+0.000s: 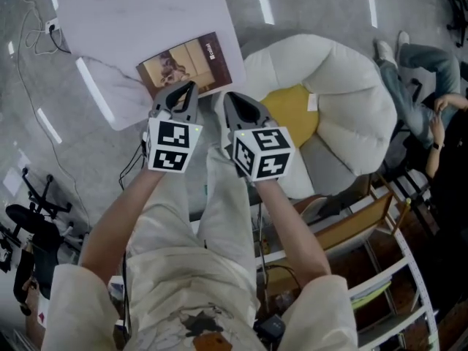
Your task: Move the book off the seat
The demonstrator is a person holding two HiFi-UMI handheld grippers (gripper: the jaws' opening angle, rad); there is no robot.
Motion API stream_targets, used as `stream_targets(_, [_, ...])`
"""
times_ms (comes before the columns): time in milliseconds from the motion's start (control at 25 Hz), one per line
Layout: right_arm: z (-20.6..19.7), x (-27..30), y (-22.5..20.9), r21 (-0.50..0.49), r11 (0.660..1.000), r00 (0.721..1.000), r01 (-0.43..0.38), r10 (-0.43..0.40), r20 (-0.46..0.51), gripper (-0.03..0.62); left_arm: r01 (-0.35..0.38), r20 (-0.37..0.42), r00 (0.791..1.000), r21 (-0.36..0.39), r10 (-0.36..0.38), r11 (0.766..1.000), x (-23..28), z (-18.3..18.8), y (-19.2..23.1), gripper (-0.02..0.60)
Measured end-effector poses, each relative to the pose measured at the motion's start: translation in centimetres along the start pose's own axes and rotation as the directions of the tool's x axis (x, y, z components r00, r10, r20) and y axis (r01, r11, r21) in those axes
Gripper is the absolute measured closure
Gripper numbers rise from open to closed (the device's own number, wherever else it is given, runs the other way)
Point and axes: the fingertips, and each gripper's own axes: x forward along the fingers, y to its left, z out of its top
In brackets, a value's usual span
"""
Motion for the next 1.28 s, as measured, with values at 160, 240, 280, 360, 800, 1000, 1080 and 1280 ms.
stream_targets(160, [0.7, -2.1, 1.0, -0.007, 1.0, 1.0, -0.004, 0.004, 0.016, 0.585, -0.001, 0.021, 1.0, 0.017, 0.001, 1.0, -2.4, 1.2, -0.9, 0.569])
stream_targets(240, [1.1, -3.2, 1.6, -0.024, 1.0, 1.0, -0.008, 0.009, 0.021, 0.585, -0.004, 0.031, 1.0, 0.02, 0.004, 1.0, -3.7, 1.7, -1.3, 0.569])
stream_targets(280, [1.3, -3.8, 1.9, -0.034, 0.999, 1.0, -0.009, 0.01, 0.023, 0.585, -0.008, 0.035, 0.999, 0.021, 0.007, 1.0, -4.3, 1.9, -1.5, 0.569])
stream_targets(360, [1.8, -5.0, 2.4, -0.046, 0.999, 1.0, -0.007, 0.008, 0.03, 0.585, -0.015, 0.04, 0.999, 0.015, 0.015, 1.0, -5.5, 2.1, -1.7, 0.569])
stream_targets(800, [3.2, -12.4, 4.9, -0.072, 0.997, 0.996, 0.001, 0.005, 0.09, 0.585, -0.015, 0.111, 0.994, 0.023, 0.012, 1.0, -13.5, 5.1, -5.5, 0.569])
stream_targets(1000, [3.5, -15.3, 5.8, -0.067, 0.998, 0.992, -0.007, 0.016, 0.127, 0.585, -0.034, 0.138, 0.99, 0.033, 0.029, 0.999, -16.6, 6.2, -6.7, 0.569])
stream_targets(1080, [3.4, -16.3, 6.1, -0.067, 0.998, 0.99, -0.01, 0.019, 0.137, 0.586, -0.037, 0.148, 0.988, 0.034, 0.032, 0.999, -17.8, 6.6, -7.4, 0.569])
stream_targets(1280, [3.5, -19.2, 7.3, -0.089, 0.996, 0.985, -0.017, 0.032, 0.17, 0.586, -0.04, 0.17, 0.985, 0.046, 0.031, 0.998, -20.7, 7.1, -9.4, 0.569])
